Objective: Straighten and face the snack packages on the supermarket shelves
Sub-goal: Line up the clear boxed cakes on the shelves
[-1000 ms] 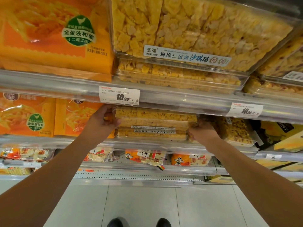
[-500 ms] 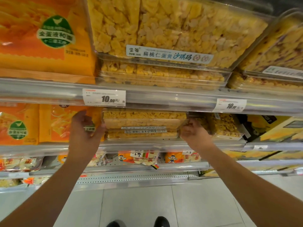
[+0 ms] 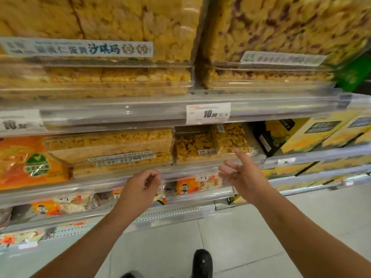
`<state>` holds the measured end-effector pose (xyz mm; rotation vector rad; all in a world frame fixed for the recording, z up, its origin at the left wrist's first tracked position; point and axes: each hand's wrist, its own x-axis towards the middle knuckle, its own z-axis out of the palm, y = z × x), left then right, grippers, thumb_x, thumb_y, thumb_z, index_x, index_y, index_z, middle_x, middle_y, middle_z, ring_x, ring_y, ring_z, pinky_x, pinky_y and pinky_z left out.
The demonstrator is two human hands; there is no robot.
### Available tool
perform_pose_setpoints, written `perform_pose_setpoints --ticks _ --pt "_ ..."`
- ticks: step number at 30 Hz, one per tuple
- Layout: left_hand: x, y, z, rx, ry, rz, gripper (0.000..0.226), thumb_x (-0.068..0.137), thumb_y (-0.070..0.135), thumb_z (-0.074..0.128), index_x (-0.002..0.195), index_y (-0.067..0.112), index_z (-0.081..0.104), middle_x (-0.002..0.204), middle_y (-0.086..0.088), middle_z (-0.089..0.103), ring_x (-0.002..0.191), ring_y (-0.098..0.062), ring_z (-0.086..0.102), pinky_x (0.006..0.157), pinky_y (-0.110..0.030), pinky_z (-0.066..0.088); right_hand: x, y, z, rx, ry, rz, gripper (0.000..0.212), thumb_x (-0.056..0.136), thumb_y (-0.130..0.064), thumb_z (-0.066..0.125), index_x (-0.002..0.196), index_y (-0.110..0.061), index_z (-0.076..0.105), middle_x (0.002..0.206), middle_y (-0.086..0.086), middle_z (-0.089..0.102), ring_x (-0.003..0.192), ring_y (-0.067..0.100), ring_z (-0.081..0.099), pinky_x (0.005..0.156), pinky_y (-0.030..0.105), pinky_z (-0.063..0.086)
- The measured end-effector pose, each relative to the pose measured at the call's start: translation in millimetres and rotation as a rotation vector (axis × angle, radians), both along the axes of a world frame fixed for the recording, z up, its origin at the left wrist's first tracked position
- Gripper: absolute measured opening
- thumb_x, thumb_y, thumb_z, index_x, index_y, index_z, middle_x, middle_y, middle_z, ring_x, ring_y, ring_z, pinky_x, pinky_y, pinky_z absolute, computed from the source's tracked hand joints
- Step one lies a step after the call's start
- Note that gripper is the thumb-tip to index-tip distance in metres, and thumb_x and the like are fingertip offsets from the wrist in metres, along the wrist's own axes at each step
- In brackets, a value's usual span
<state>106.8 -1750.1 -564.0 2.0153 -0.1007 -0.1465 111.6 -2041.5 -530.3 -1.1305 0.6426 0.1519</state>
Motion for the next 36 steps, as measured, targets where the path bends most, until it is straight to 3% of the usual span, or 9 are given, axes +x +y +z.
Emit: perform_pose_setpoints --ticks 3,7,11,16,19,23,26,32,36 --pt "2.1 -43.4 3.1 -0.017 0.069 -0.009 0.031 0.094 0.021 0.061 0.086 0.051 0.065 0.084 0.008 0.070 0.078 -0.020 0.068 0.071 -0.037 0.059 16.5 -18.3 4.0 0.098 0.009 -0.053 0.036 0.079 -0.044 0.072 0.105 -0.027 0.053 0.120 0.017 0.054 0.100 0.034 0.068 0.084 0.042 0.057" --pt "3.6 -89.1 3.3 -0.039 0.119 0.041 0.033 0.092 0.017 0.065 0.085 0.049 0.067 0.086 0.003 0.071 0.084 -0.018 0.068 0.081 -0.039 0.057 34.8 -36.9 6.4 0.129 0.052 -0.038 0.069 0.072 -0.039 0.077 0.128 -0.018 0.042 0.116 0.025 0.062 0.092 0.035 0.071 0.072 0.037 0.059" --pt "-0.3 -119.8 4.9 -0.056 0.116 0.123 0.024 0.090 0.015 0.066 0.084 0.038 0.067 0.082 0.010 0.070 0.079 -0.013 0.069 0.074 -0.031 0.055 41.7 -52.7 0.6 -0.006 0.086 -0.106 0.052 0.086 -0.017 0.070 0.123 -0.018 0.033 0.101 0.025 0.064 0.076 0.033 0.072 0.062 0.037 0.059" --pt "0.4 -132.7 22.8 0.021 0.072 0.132 0.019 0.093 0.021 0.062 0.091 0.040 0.063 0.087 0.011 0.067 0.082 -0.003 0.065 0.071 -0.020 0.051 42.7 -91.9 8.3 -0.070 0.069 0.044 0.052 0.085 -0.008 0.069 0.123 -0.022 0.036 0.106 0.022 0.063 0.078 0.036 0.072 0.061 0.040 0.059" --pt "14.2 -136.4 46.6 0.207 -0.057 0.075 0.017 0.096 0.025 0.056 0.105 0.040 0.057 0.100 0.021 0.060 0.090 0.002 0.058 0.075 -0.018 0.047 53.3 -116.3 19.8 -0.371 -0.027 0.135 0.058 0.080 -0.002 0.073 0.122 -0.027 0.041 0.113 0.011 0.061 0.094 0.037 0.066 0.058 0.040 0.059" --pt "39.1 -138.8 85.8 0.626 -0.281 0.018 0.043 0.096 0.034 0.053 0.139 0.035 0.045 0.113 0.004 0.055 0.083 -0.009 0.054 0.075 -0.028 0.044 70.5 -146.0 36.1 -0.900 -0.113 0.332 0.061 0.085 -0.010 0.068 0.133 -0.029 0.036 0.107 0.003 0.061 0.090 0.026 0.064 0.065 0.037 0.059" --pt "56.4 -136.5 100.4 1.034 -0.299 0.007 0.064 0.094 0.041 0.053 0.151 0.033 0.025 0.144 -0.011 0.045 0.127 -0.031 0.047 0.108 -0.045 0.036 77.4 -158.3 38.9 -1.273 -0.241 0.416 0.062 0.088 -0.014 0.065 0.138 -0.023 0.030 0.096 -0.002 0.052 0.082 0.020 0.053 0.071 0.028 0.044" --pt "73.4 -128.0 104.0 1.262 -0.234 -0.050 0.069 0.093 0.047 0.054 0.149 0.026 0.021 0.158 -0.009 0.027 0.142 -0.035 0.030 0.111 -0.045 0.032 79.5 -162.8 29.7 -1.172 -0.345 0.490 0.075 0.087 -0.009 0.064 0.131 -0.048 0.017 0.107 0.000 0.058 0.091 0.024 0.059 0.077 0.042 0.053" --pt "79.0 -120.3 102.5 1.284 -0.269 -0.047 0.060 0.095 0.038 0.054 0.147 0.033 0.025 0.158 -0.009 0.028 0.140 -0.037 0.032 0.106 -0.046 0.041 86.0 -154.6 25.3 -1.139 -0.361 0.481 0.074 0.088 -0.008 0.064 0.133 -0.046 0.020 0.115 -0.002 0.056 0.104 0.024 0.057 0.085 0.044 0.052"
